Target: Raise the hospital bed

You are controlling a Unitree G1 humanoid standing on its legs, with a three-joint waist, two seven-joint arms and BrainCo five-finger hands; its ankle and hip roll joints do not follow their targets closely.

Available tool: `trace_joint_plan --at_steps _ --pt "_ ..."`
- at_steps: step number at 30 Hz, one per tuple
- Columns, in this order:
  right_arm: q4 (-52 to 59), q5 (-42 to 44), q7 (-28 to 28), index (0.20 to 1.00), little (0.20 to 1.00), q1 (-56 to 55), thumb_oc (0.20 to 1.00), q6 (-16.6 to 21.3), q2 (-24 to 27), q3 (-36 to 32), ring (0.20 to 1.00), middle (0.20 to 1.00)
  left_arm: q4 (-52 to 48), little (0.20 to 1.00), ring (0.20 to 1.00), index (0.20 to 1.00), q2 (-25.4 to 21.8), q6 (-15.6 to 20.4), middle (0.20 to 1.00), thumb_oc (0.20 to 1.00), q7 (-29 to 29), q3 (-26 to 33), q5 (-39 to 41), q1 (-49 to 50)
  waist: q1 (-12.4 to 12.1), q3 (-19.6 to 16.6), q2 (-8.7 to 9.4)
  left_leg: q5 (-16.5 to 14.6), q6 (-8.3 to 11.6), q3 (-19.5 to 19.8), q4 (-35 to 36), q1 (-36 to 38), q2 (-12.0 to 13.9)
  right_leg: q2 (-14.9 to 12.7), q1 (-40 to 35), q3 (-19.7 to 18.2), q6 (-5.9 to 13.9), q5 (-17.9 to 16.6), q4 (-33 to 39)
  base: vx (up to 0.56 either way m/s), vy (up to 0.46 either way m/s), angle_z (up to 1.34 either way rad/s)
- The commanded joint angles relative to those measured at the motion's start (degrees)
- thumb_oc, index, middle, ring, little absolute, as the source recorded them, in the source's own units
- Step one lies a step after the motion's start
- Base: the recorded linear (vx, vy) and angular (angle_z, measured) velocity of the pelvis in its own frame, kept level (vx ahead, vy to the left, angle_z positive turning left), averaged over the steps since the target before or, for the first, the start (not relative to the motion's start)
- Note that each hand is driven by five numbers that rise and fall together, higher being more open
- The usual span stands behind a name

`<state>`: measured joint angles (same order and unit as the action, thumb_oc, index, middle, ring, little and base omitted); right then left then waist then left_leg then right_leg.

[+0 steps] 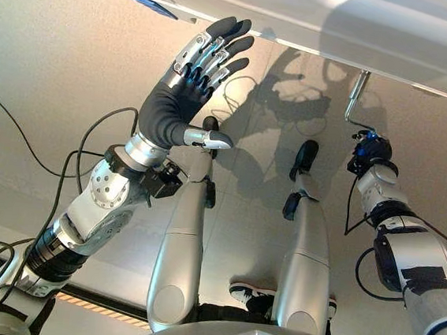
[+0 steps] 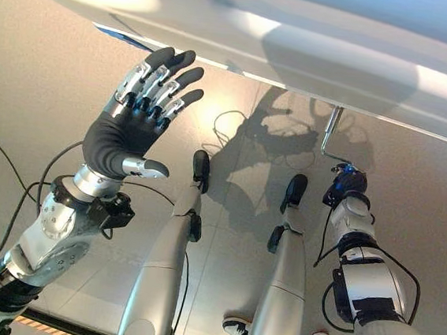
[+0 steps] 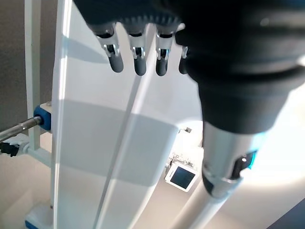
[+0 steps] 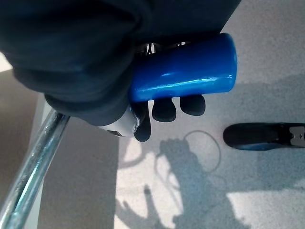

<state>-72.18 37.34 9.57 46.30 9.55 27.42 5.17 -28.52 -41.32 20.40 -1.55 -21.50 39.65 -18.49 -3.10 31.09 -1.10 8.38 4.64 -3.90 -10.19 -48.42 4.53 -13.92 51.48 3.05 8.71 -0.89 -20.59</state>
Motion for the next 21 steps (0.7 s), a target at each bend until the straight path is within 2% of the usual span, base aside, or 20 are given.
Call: trace_joint_plan --at_steps 1,4,9,12,18,20,21 --pt "-6.9 6.7 8.1 1.000 1.000 -15.2 1.000 0.7 12.5 -6.9 1.000 1.000 -4.9 1.000 1.000 1.000 3.9 2.8 1.000 1.000 0.9 3.9 1.2 3.1 2.0 -1.3 -2.62 -5.7 2.99 1.7 -5.1 1.7 3.2 3.2 -1.3 2.4 0.80 -0.1 1.1 -0.01 -0.008 0.04" --pt "-3.6 6.5 7.9 1.000 1.000 -17.6 1.000 1.5 9.6 -6.4 1.000 1.000 -2.8 1.000 1.000 1.000 4.0 2.6 1.000 1.000 0.9 3.9 1.2 3.8 2.1 -1.3 -2.26 -5.6 2.98 1.8 -4.8 3.3 3.0 3.0 -3.3 2.8 0.77 -0.1 1.1 -0.02 -0.005 0.04" --pt "3.2 5.6 5.5 1.000 1.000 -21.6 1.000 2.8 5.2 -4.5 1.000 1.000 6.8 1.000 1.000 1.000 2.6 1.3 1.000 1.000 2.0 4.4 -0.2 7.6 2.3 -1.3 -1.20 -5.2 3.13 1.7 -3.3 7.5 3.0 2.6 -8.0 3.6 1.03 -0.5 2.6 -0.01 0.002 0.00" --pt "5.5 4.7 3.8 1.000 1.000 -24.5 1.000 2.8 2.8 -3.6 1.000 1.000 17.9 1.000 1.000 1.000 3.8 0.0 1.000 1.000 2.6 3.9 -1.3 11.0 2.5 -1.3 -0.61 -4.9 3.14 1.8 -2.5 10.7 2.9 2.5 -11.5 4.0 1.12 -0.8 3.7 0.00 0.014 -0.05" --pt "6.6 0.7 0.0 1.000 1.000 -28.9 1.000 1.3 -0.9 -1.7 1.000 1.000 43.5 1.000 1.000 1.000 6.5 -1.6 1.000 1.000 3.7 2.8 -11.8 13.7 2.7 -1.3 0.18 -4.8 3.23 1.7 -1.0 20.0 2.7 2.2 -21.6 5.2 1.52 -1.0 5.8 0.03 0.028 -0.11" --pt "6.9 -0.7 -0.5 1.000 1.000 -30.4 1.000 1.4 -1.7 -1.8 1.000 1.000 50.6 1.000 1.000 1.000 8.6 -2.0 1.000 1.000 3.4 3.0 -14.8 14.5 2.7 -1.3 0.39 -5.0 3.16 1.7 -0.2 23.7 2.7 2.2 -25.6 5.6 1.69 -0.9 6.5 0.04 0.015 -0.02" --pt "6.9 -0.7 -0.5 1.000 1.000 -30.4 1.000 1.4 -1.7 -1.8 1.000 1.000 50.6 1.000 1.000 1.000 8.6 -2.0 1.000 1.000 3.4 3.0 -14.8 14.4 2.7 -1.3 0.38 -5.0 3.16 1.7 -0.2 23.7 2.7 2.2 -25.6 5.7 1.68 -1.0 6.6 0.07 0.013 0.01"
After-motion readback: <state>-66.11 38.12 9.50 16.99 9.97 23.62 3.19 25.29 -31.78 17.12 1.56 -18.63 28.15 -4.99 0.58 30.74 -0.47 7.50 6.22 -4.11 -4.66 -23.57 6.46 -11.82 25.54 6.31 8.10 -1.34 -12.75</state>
